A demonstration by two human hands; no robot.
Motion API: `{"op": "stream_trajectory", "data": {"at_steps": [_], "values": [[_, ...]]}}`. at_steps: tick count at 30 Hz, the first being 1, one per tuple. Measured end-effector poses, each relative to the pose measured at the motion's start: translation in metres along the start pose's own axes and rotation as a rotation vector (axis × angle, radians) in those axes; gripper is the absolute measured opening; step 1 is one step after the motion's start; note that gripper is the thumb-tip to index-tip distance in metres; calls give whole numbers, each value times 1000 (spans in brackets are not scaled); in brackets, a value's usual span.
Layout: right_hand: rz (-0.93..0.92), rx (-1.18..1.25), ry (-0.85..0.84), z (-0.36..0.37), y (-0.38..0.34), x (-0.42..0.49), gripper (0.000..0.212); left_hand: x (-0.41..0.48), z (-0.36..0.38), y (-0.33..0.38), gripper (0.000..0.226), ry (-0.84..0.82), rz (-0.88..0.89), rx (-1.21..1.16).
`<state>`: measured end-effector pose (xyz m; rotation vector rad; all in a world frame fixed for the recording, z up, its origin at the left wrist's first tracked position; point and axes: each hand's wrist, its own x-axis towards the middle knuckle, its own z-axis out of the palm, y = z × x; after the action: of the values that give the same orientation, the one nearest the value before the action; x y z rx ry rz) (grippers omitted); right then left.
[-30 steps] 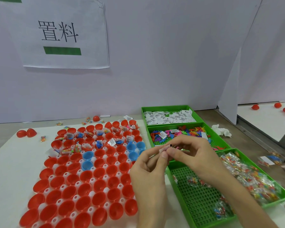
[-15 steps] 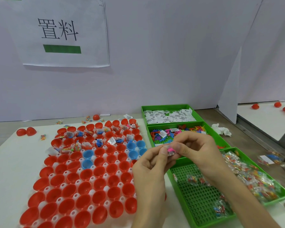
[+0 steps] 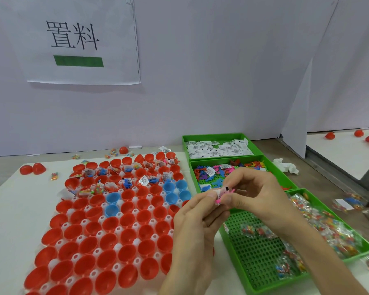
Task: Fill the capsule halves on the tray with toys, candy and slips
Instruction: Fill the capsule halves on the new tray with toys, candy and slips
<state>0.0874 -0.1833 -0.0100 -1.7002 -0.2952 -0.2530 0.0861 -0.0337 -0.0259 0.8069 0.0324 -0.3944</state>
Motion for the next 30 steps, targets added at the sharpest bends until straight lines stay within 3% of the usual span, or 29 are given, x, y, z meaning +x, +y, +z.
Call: {"op": "stream_trajectory", "data": {"at_steps": [15, 22, 25, 30], "values": [[-38, -121, 153, 3, 5, 3, 12, 2, 3, -4, 25, 4, 182, 122], [-54, -40, 214, 5, 5, 3, 41, 5, 1, -4, 28, 20, 236, 86], [-49, 44, 199, 1, 4, 4, 48, 6, 0, -6, 20, 48, 268, 120], [-83, 131, 80, 0, -1, 0, 36, 6, -1, -7, 19, 63, 312, 181]]}}
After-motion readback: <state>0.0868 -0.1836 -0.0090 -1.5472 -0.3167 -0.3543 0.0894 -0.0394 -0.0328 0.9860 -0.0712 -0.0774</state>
